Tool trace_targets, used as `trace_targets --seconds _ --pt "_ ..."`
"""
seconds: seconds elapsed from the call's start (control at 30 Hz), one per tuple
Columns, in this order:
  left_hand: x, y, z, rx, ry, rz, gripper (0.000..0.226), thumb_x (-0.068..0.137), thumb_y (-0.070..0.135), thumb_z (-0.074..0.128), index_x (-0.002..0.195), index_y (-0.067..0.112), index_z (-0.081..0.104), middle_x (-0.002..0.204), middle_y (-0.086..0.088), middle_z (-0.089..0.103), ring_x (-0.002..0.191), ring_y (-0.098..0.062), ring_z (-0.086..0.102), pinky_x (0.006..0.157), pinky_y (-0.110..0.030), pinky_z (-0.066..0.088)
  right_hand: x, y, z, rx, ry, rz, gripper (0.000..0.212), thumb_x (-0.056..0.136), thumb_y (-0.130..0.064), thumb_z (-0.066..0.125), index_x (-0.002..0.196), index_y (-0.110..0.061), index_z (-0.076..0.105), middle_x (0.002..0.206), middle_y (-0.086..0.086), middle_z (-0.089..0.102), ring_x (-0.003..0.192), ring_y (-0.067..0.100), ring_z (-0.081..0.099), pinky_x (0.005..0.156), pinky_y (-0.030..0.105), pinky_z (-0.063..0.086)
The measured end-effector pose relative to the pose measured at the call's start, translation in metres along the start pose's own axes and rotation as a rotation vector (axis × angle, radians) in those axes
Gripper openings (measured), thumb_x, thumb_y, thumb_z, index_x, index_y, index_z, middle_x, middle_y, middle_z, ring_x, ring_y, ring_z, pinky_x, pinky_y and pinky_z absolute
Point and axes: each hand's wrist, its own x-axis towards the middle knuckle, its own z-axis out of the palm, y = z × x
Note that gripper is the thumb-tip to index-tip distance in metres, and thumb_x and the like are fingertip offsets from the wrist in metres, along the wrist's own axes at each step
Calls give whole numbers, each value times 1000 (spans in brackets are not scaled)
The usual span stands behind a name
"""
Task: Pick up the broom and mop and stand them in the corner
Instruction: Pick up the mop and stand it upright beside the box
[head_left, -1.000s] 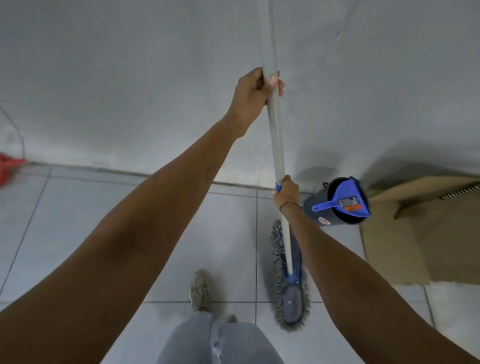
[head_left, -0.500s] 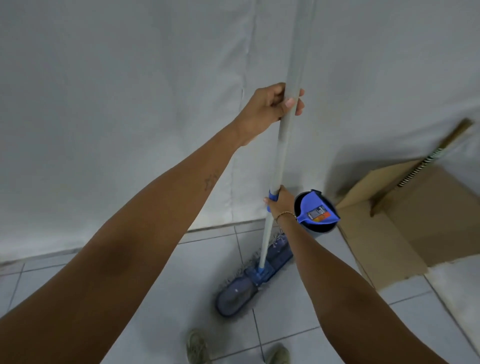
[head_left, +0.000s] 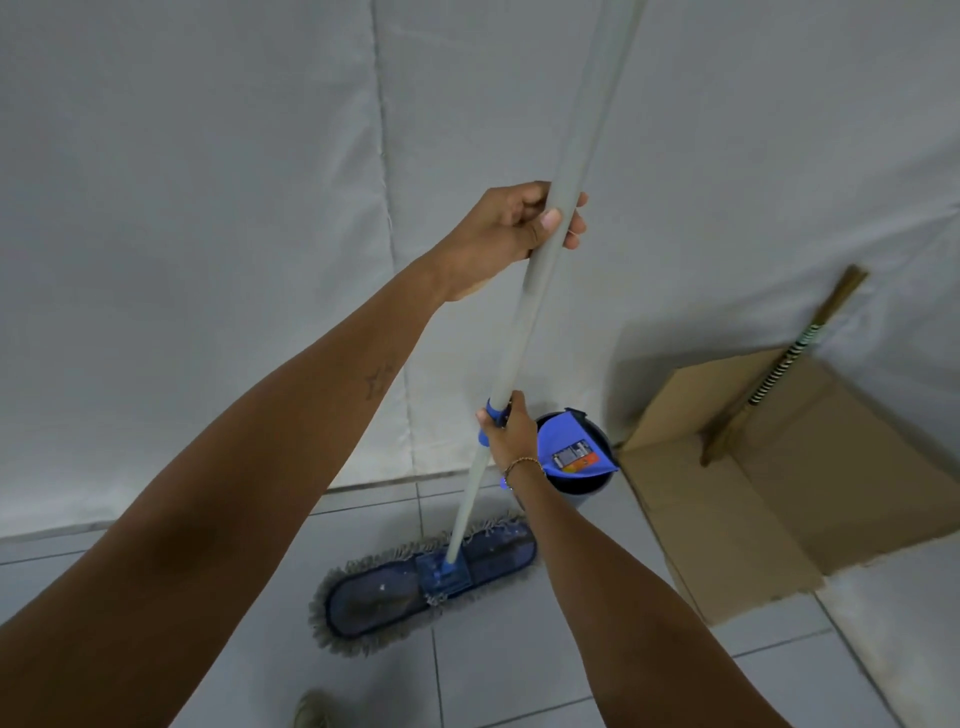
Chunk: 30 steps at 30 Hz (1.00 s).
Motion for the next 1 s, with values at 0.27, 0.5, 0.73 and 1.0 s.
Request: trace_targets --seconds 0.27,0.5,0.73,1.0 --pt "45 -9 89 46 -30 -51 30 91 12 56 119 -1 55 97 -9 65 93 -21 66 92 -34 54 -8 62 -72 109 138 115 20 82 -16 67 89 -7 51 65 -10 43 73 23 49 68 36 43" --pt "114 -34 168 31 -17 -43 25 91 10 55 113 -2 57 92 -9 66 84 -21 68 85 -30 56 22 108 -163 87 173 177 14 80 -15 69 80 -12 56 67 6 55 67 20 50 62 24 44" --pt "214 -64 238 -29 -40 -10 25 90 10 57 112 -1 58 91 -9 67 87 -23 67 89 -34 55 99 161 -261 60 229 233 15 80 -14 69 80 -5 56 75 15 60 77 30 59 77 46 52" --pt "333 -63 329 -29 -23 29 30 88 14 60 112 -4 58 94 -13 67 86 -24 68 89 -34 56 169 175 -405 11 269 266 31 84 -15 67 109 3 59 94 17 61 85 22 53 80 34 50"
